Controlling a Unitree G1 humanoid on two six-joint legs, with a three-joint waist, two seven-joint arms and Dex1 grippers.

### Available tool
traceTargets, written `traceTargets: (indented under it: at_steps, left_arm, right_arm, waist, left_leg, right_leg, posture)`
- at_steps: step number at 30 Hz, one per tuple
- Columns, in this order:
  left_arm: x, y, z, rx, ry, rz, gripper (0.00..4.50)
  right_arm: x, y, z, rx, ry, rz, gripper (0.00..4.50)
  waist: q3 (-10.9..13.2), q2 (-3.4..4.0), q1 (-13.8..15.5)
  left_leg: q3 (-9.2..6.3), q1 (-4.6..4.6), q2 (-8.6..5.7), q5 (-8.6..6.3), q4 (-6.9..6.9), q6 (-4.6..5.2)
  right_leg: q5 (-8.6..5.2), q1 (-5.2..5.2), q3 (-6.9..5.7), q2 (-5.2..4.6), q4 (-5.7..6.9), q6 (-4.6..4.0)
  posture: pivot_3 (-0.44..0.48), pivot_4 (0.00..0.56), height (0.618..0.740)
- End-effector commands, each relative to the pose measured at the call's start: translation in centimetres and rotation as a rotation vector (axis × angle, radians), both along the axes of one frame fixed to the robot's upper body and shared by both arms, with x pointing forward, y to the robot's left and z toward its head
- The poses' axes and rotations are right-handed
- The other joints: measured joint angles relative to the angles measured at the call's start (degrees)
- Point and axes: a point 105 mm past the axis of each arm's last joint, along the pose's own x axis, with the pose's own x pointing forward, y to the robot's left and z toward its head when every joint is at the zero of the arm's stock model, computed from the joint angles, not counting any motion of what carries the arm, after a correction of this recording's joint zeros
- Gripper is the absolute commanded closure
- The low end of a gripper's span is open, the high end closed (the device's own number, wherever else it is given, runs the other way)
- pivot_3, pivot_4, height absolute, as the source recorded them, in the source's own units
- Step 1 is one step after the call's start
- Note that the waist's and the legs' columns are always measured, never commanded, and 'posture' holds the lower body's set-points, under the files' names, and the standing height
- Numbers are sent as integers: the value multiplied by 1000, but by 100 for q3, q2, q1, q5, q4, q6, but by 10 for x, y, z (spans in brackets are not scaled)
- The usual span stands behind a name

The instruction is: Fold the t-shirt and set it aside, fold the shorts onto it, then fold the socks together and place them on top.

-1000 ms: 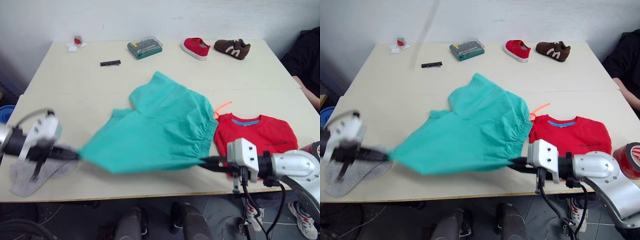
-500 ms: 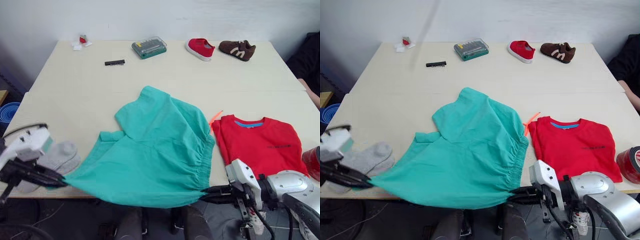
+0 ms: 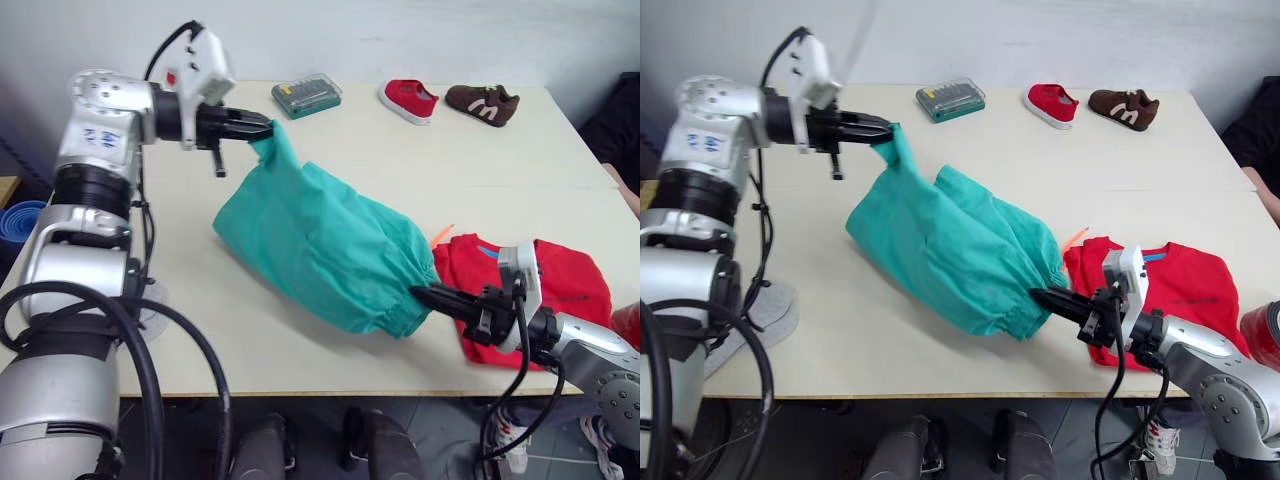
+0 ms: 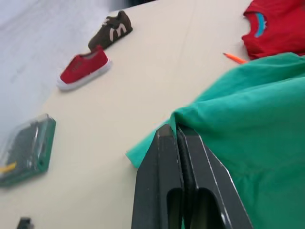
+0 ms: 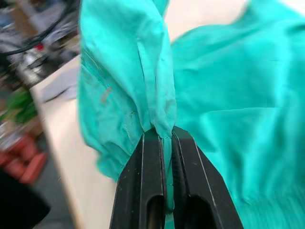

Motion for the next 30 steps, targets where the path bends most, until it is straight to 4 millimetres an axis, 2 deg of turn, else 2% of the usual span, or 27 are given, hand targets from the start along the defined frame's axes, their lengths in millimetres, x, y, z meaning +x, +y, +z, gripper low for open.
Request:
traceTargets:
  at_steps: [1, 7, 11, 14, 16, 17, 18, 22, 24, 26, 28, 29, 30]
  left_arm:
    - [18, -11, -1, 2, -87, 105, 4500]
    - [36, -41, -22, -9, -118, 207, 4500]
    - [45, -48, -36, -11, -124, 299, 4500]
    - [50, -49, -44, -32, -99, 349, 4500]
    - [51, -50, -48, -44, -79, 372, 4097]
    - [51, -50, -50, -45, -71, 372, 3893]
    - [51, -50, -49, -46, -74, 373, 3649]
    - [50, -45, -41, -91, -70, 359, 2353]
    - [47, -40, -32, -118, -75, 336, 1626]
    - [43, -34, -24, -124, -95, 293, 1021]
    - [34, -30, -19, -99, -125, 202, 345]
    - [28, -28, -18, -67, -149, 149, 25]
    - [21, -25, -20, -20, -175, 84, 6]
  right_arm:
    - [15, -18, 1, -21, -13, -159, 4457]
    - [40, -35, -10, -71, 11, -340, 4457]
    - [51, -42, -15, -116, 15, -421, 4457]
    - [51, -37, -18, -142, 12, -405, 4457]
    - [50, -33, -17, -151, 9, -391, 4500]
    - [50, -33, -16, -155, 6, -388, 3912]
    - [50, -32, -14, -154, -2, -386, 3703]
    - [47, -35, 3, -199, -89, -399, 2277]
    - [41, -36, 14, -254, -156, -395, 1454]
    - [33, -35, 24, -313, -225, -374, 823]
    - [23, -31, 32, -385, -297, -343, 83]
    - [19, -29, 34, -425, -330, -326, 0]
    - [14, -25, 36, -485, -371, -299, 0]
  waist:
    - [0, -1, -58]
    - [4, -7, -87]
    - [4, -6, -85]
    - [4, -6, -85]
    - [4, -6, -86]
    - [4, -7, -86]
    - [4, -7, -86]
    - [4, -6, -91]
    - [4, -6, -91]
    - [4, -6, -89]
    - [4, -6, -91]
    - [4, -6, -91]
    - [4, -6, -89]
  left_leg:
    - [1, 0, -1, -2, 3, 4]
    - [3, -5, -3, -4, 10, 10]
    - [6, -10, -2, -4, 10, 9]
    - [15, -29, -9, 0, 12, 9]
    - [17, -38, -10, 5, 13, 9]
    - [17, -41, -10, 6, 14, 9]
    - [18, -44, -12, 7, 15, 10]
    - [18, -48, -13, 9, 16, 10]
    - [18, -50, -13, 9, 16, 10]
    - [18, -53, -13, 9, 16, 10]
    - [16, -56, -11, 9, 16, 10]
    - [17, -58, -12, 9, 16, 9]
    - [16, -58, -11, 9, 16, 9]
  right_leg:
    - [4, 1, 1, -2, -5, 7]
    - [7, -15, 11, -17, -13, 15]
    - [7, -24, 17, -18, -9, 15]
    - [7, -51, 25, -18, 18, 16]
    - [7, -61, 25, -15, 20, 16]
    - [7, -63, 25, -13, 20, 16]
    - [7, -67, 25, -11, 19, 16]
    - [7, -72, 25, -12, 17, 16]
    - [7, -74, 25, -13, 17, 16]
    - [7, -75, 23, -13, 16, 16]
    - [7, -77, 20, -12, 17, 16]
    - [7, -78, 19, -11, 18, 16]
    - [7, -78, 17, -9, 18, 16]
  posture:
    - [0, 150, 740]
    - [0, 150, 740]
    - [0, 150, 740]
    - [0, 150, 740]
    - [0, 150, 740]
    - [0, 150, 740]
    - [0, 150, 740]
    - [0, 150, 740]
    - [0, 150, 740]
    - [0, 150, 740]
    - [0, 150, 740]
    - [0, 150, 740]
    - [0, 150, 740]
